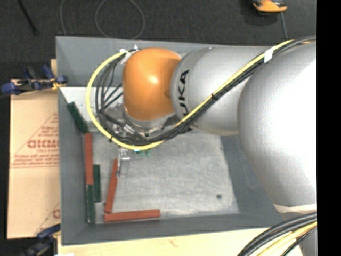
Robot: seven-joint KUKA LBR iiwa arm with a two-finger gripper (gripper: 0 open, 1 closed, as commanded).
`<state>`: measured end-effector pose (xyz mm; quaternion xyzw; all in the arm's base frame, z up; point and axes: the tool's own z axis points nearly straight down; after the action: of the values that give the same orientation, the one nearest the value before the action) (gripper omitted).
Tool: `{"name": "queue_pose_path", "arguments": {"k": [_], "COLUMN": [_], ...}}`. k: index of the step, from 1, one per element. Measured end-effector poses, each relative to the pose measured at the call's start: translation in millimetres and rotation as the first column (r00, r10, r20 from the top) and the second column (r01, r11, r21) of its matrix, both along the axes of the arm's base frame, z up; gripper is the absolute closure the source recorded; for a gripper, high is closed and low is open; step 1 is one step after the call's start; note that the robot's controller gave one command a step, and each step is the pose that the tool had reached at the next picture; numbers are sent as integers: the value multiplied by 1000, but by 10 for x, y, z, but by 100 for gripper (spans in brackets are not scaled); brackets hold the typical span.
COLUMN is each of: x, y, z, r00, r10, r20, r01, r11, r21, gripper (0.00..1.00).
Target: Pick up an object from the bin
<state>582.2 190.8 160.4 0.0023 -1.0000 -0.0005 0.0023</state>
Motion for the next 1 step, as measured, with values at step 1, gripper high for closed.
{"name": "queue_pose_path", "arguments": {"k": [1], "x": [-162], "y": [-221], "z": [-919], "r00": [830], "r10": [558], "r20": [2], "r01": [-558], "r11": [830], "r21": [-1], "gripper": [0]}}
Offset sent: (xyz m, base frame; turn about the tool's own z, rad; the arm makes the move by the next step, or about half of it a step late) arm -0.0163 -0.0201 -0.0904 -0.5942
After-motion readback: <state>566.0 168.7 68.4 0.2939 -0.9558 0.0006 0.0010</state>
